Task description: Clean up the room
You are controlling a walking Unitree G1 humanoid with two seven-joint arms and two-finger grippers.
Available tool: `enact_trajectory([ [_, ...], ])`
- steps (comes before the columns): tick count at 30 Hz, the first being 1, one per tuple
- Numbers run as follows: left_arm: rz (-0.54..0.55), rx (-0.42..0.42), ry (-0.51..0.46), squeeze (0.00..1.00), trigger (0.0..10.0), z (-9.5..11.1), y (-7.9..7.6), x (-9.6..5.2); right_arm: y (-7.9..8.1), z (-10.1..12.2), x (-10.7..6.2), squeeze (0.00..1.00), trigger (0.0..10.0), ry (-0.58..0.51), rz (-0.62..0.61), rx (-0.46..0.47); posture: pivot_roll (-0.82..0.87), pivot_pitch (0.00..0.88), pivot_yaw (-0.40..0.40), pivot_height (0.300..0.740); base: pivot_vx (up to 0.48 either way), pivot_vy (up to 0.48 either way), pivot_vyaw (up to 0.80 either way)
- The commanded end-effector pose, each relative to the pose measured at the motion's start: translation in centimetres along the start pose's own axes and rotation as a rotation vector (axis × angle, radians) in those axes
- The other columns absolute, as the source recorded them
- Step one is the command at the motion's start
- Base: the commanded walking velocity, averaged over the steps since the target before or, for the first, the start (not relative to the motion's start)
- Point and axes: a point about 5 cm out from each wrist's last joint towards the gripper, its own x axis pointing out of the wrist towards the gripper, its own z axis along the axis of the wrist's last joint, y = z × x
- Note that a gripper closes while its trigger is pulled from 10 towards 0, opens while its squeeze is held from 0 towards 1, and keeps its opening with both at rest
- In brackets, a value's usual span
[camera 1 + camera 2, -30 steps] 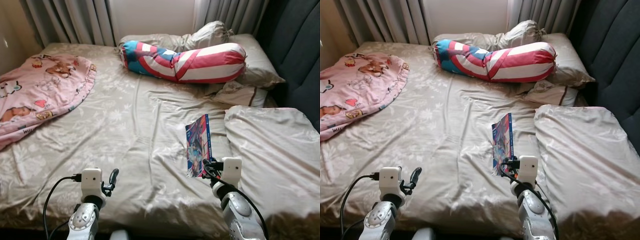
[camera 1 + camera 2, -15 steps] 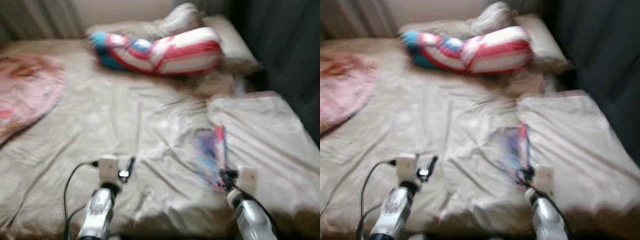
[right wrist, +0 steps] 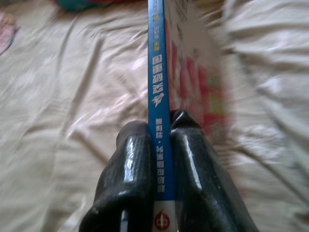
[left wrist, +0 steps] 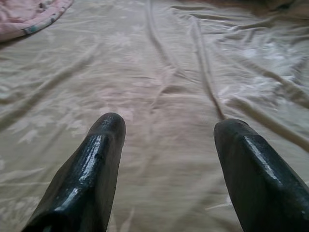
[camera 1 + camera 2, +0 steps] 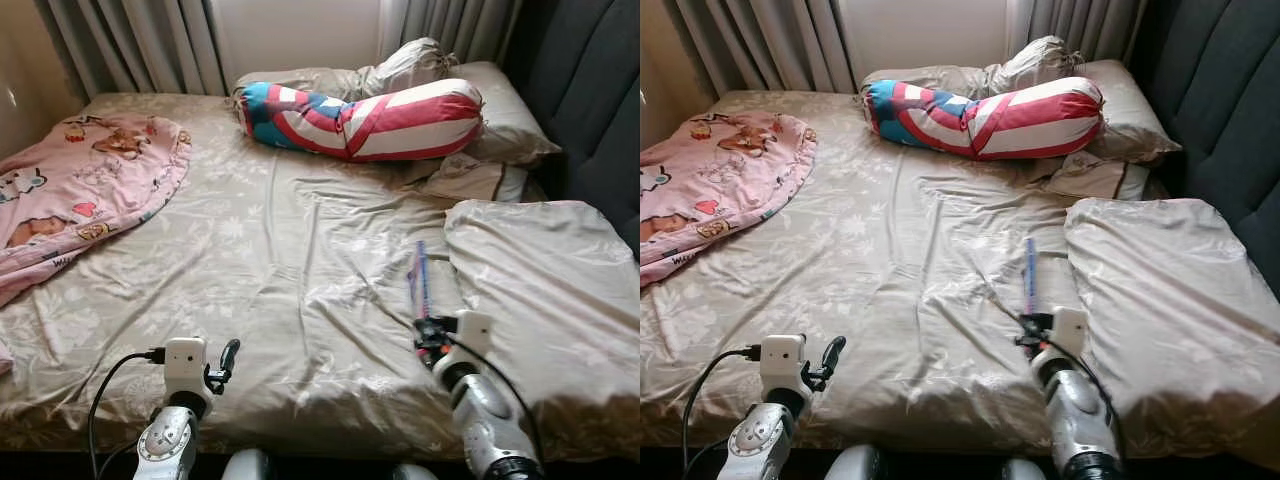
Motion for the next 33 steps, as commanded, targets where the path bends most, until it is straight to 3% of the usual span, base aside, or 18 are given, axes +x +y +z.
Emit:
enact_trajectory([
  [1, -0.005, -0.001, -0.012, 0.00, 10.0, 0.4, -0.1, 0.2, 1.0, 1.1, 0.7, 0.00, 10.0, -0.039, 0.048, 0.001, -0.09, 0.050, -0.014, 0.647, 0.000, 0.000, 0.00],
  [12, -0.010, 0.007, -0.016, 0.00, 10.0, 0.6, 0.2, 0.2, 1.5, 1.0, 1.6, 0.00, 10.0, 0.006, 0.095, 0.063, -0.07, 0.057, -0.004, 0.647, 0.000, 0.000, 0.00],
  [22, -0.015, 0.027, -0.014, 0.00, 10.0, 0.7, 0.7, -0.2, 1.6, 1.1, 2.3, 0.00, 10.0, 0.072, 0.073, 0.033, -0.03, 0.072, 0.013, 0.647, 0.000, 0.000, 0.00],
  [33, -0.032, 0.052, 0.009, 0.00, 10.0, 0.3, 1.1, -1.6, 0.3, 0.6, 2.1, 0.00, 10.0, 0.121, -0.009, -0.012, 0.00, 0.108, 0.045, 0.647, 0.000, 0.000, 0.00],
])
